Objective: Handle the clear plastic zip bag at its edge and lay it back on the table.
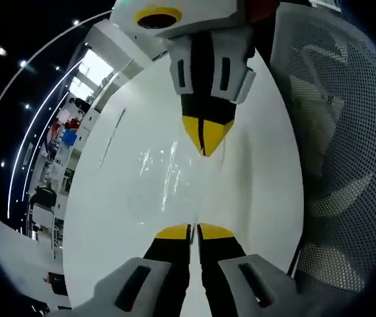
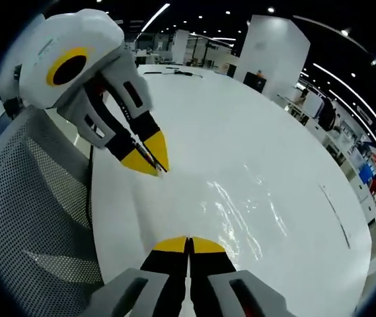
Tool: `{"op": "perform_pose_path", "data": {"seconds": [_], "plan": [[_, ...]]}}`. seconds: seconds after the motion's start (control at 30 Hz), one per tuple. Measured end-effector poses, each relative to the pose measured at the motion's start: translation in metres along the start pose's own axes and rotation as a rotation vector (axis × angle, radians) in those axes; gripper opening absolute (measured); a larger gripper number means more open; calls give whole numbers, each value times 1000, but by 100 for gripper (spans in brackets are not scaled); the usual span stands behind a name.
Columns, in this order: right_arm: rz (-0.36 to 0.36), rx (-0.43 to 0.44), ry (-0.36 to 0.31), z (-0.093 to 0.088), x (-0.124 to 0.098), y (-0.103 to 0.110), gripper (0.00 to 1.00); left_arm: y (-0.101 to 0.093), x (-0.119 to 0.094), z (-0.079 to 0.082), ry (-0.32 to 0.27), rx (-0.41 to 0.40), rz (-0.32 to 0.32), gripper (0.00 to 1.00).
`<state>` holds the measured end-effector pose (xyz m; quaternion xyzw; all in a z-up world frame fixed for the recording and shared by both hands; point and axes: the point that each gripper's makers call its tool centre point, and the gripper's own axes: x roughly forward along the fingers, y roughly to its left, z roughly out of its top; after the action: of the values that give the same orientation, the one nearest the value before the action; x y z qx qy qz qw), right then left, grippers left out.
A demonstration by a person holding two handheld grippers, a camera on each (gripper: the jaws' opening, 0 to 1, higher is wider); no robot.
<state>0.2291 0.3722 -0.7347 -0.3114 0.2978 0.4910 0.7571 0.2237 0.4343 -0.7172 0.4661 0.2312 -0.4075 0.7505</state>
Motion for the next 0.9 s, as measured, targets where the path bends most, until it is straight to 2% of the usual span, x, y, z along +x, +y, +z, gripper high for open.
{"op": "perform_pose_path", "data": {"seconds": [0.13, 0.23, 0.47, 0.73, 0.9], "plan": [[-7, -3, 7, 0, 1, -2, 0, 1, -5, 3, -13, -4, 25, 12], [-17, 8, 14, -1, 0, -3, 0, -1, -9, 14, -42, 72, 57, 12], [-16, -4, 14, -1, 1, -2, 0, -11, -8, 33, -83, 127, 34, 10], [-19, 4, 6, 0, -1, -6, 0, -15, 5, 50, -94, 164, 0, 9], [-19, 0, 4, 0, -3, -8, 0, -15, 15, 54, -89, 174, -11, 9]]}}
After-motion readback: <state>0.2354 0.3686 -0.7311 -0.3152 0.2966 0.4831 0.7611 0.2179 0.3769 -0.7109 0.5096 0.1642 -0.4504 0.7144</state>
